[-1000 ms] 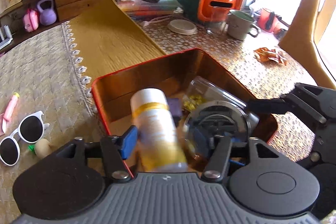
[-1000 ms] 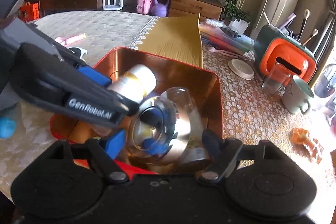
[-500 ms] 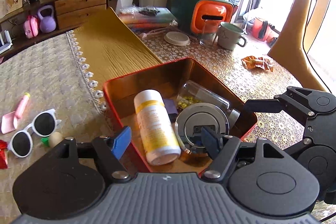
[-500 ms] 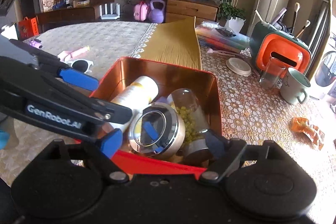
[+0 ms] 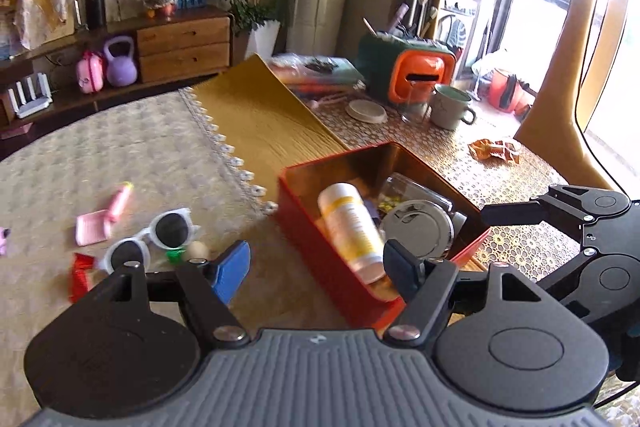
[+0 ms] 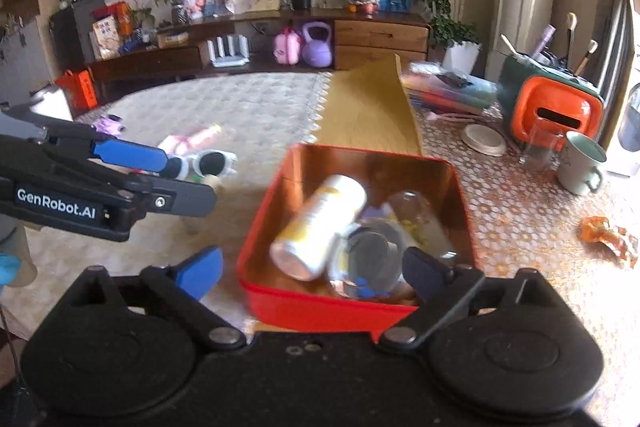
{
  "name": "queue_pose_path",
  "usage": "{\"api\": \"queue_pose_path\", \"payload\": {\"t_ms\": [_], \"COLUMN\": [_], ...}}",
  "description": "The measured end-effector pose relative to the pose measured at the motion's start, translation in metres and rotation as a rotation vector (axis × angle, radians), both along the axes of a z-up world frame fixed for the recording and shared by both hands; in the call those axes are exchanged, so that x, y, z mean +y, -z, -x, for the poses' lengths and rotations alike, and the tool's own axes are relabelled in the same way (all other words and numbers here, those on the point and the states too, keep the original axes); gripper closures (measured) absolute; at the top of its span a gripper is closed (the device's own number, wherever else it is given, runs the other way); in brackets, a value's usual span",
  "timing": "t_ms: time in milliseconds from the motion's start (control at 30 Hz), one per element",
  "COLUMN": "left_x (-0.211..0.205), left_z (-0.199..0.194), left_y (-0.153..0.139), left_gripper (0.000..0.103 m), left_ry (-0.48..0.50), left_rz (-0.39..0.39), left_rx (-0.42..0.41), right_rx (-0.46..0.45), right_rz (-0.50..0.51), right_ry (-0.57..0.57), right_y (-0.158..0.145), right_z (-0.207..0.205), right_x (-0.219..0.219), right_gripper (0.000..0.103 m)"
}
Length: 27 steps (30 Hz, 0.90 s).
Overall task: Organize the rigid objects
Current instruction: 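Withdraw both tools from the red box back over the cloth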
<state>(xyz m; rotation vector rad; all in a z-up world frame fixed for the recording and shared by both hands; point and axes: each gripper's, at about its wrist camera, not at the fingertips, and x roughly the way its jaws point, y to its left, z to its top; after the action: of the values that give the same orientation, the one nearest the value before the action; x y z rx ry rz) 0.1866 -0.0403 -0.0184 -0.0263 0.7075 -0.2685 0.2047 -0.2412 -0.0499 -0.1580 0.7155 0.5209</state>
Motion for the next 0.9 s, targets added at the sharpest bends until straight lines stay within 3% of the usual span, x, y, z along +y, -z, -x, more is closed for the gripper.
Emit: {"api": "queue_pose_path", "payload": {"t_ms": [267,600,900], "left_x": [0.053,0.136,0.192], "left_z": [0.032,0.044,0.032], "left_y": [-0.009,0.001,0.009], "left_gripper": [0.013,0.012,0.012], "left_ry": [-0.090,-0.284,-0.377], "left_rz": [-0.035,-0.063,-0.098], "left_rx": [-0.072,-0.082,-0.098], "right_rx": [0.012,0.033,0.045], "right_rz": [-0.052,-0.032,0.004], "right_ry": [-0.073,-0.120,-0.132], "right_y": [-0.004,0.010,0.026], "right_z": [0.015,0.019,0.008], "right_x": [0.044,0.090,0.123], "right_gripper": [0.000,0.000,0.000]}}
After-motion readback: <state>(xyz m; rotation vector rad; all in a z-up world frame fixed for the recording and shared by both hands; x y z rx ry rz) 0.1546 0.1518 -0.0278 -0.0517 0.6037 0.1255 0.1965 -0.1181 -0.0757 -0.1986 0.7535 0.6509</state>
